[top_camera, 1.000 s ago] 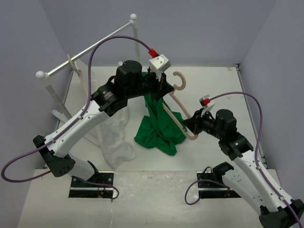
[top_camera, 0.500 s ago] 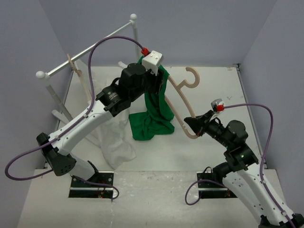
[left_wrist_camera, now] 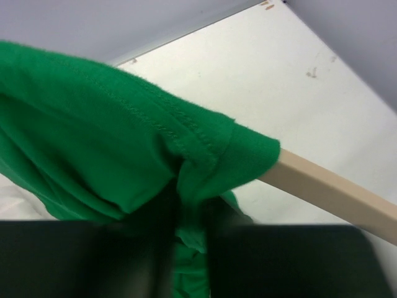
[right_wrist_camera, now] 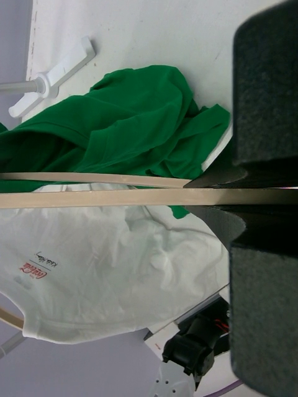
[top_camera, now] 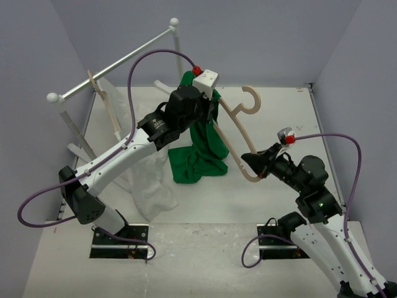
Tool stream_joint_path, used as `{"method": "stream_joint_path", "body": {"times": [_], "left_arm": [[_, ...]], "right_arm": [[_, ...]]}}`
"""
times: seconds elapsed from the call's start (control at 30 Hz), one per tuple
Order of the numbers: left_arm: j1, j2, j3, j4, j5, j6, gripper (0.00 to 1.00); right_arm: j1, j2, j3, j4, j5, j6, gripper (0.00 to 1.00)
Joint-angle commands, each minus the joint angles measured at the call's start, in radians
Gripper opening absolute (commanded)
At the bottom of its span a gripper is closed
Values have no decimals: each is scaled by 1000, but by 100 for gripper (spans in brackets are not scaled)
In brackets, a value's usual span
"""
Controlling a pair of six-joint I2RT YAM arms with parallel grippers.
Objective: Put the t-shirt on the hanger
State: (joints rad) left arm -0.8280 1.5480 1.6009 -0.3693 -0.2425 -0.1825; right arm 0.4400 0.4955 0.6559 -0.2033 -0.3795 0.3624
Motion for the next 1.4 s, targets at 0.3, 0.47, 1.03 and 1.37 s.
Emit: {"method": "stream_joint_path", "body": {"times": [0.3,0.47,1.03,1.37], "left_arm": [[0,46,228,-160,219,48,0],[-8,95,354,-290,469,72,0],[-12,143,455,-433,277,88,0],[-16,153,601,-454,149,52,0]], "right_arm": [[0,137,70,63,113,-12,0],[0,213,124,111,258,139,0],[5,210,163,154,89,119,0],[5,275,199,140,86,38,0]]}}
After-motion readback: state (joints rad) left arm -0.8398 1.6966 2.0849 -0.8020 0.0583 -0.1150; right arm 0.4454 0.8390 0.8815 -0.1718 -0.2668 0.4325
